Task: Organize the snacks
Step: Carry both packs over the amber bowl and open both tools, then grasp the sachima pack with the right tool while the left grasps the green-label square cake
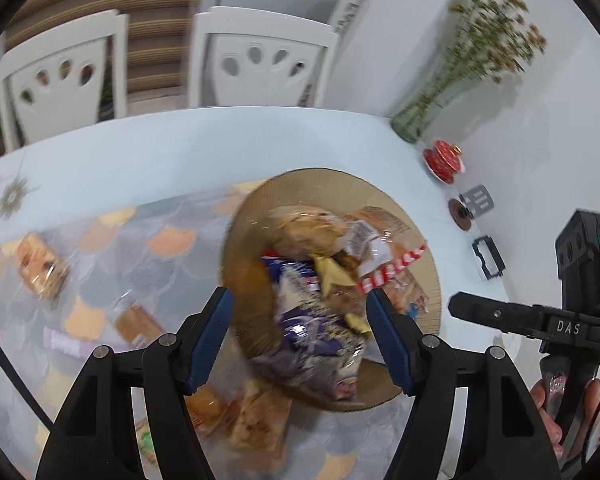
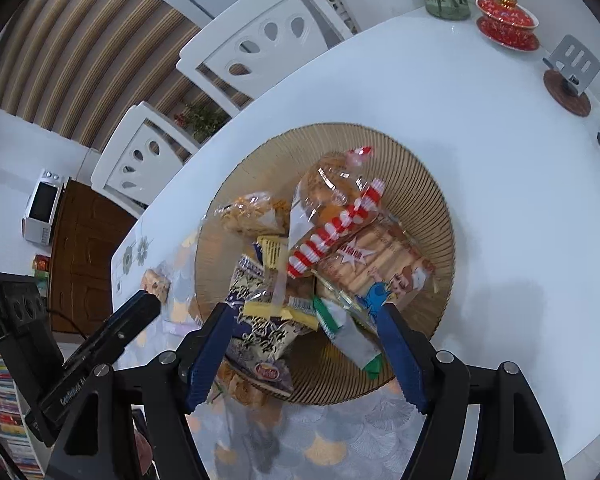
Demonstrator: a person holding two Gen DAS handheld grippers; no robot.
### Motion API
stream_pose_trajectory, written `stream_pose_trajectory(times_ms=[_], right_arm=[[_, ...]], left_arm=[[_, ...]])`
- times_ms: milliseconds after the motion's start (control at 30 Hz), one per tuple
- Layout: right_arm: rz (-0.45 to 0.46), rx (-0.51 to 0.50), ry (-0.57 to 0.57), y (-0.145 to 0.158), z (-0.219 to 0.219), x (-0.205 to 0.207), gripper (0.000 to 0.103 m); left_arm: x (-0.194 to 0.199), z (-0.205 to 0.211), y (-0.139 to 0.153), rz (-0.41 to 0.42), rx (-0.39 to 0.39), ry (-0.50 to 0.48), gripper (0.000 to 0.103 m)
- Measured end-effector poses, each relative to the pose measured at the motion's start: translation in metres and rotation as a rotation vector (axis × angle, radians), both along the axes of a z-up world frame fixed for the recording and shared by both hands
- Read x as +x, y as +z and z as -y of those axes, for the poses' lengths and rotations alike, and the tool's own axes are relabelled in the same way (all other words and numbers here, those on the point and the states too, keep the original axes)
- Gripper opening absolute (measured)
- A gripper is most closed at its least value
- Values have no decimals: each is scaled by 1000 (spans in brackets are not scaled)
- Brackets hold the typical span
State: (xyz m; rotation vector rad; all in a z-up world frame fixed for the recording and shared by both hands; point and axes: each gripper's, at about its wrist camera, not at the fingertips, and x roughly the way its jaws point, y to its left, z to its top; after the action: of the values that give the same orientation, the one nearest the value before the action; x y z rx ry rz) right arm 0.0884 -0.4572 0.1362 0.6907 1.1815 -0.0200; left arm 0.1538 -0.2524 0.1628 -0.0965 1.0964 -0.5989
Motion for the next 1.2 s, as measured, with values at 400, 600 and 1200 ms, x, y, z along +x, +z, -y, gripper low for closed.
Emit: stream_pose_trajectory(times_ms=[400,600,1200], right_arm=[[18,22,117,3,-48,-3,72],[11,31,203,-3,-100,2,72],[-78,-65,255,-38,-217,9,72]], left_arm=[[-9,-98,11,46,59,228,67],[-28,-146,-11,-11,85,252,67],[-60,-167,-78,-106,102,-19,67]])
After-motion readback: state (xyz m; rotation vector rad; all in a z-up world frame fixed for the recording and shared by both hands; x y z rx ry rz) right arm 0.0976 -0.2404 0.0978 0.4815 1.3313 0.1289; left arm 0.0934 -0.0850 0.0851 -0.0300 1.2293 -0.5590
